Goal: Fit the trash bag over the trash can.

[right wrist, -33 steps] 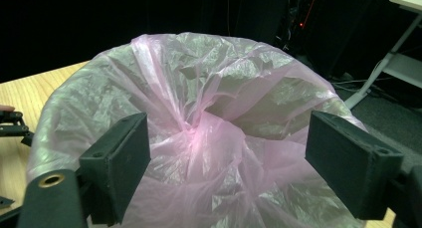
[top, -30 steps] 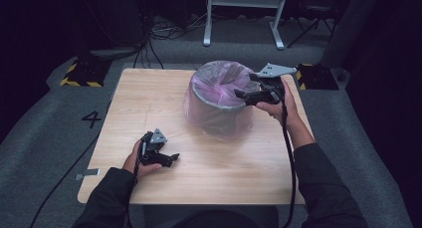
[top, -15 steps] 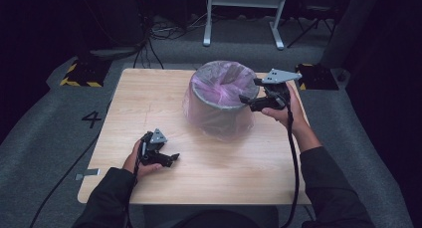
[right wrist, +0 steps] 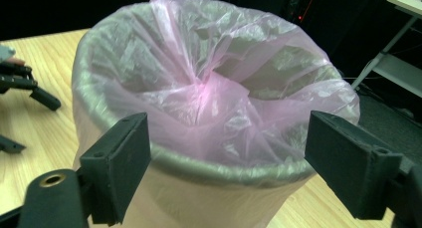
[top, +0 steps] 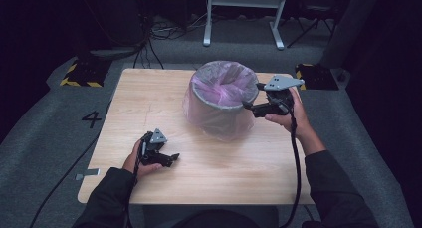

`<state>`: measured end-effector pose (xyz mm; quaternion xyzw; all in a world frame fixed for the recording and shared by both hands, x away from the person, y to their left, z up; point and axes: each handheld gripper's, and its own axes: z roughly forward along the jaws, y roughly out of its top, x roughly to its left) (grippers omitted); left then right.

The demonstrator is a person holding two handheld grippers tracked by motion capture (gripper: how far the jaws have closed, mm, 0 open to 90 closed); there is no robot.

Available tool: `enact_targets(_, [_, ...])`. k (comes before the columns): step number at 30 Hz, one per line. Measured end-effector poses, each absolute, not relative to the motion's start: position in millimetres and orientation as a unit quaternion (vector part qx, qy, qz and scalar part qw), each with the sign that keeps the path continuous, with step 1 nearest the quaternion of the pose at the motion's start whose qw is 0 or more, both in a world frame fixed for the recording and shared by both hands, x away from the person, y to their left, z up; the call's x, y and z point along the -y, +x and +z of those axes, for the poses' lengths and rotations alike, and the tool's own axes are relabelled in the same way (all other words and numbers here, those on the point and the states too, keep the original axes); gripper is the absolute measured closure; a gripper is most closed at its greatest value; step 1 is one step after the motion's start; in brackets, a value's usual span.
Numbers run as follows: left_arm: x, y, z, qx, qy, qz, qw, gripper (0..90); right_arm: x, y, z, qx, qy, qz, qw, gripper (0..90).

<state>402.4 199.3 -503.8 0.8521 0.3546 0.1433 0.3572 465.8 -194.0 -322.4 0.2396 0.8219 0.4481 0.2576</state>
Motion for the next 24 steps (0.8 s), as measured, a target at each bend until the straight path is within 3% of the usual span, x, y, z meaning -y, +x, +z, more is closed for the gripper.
enact_targets(24, [-199.2,402.4,-503.8,-0.355,0.852,0.143,0.357,13.8,203.1,448.4,-348.2,-0.842,0.230,0.415,0.256,18.2])
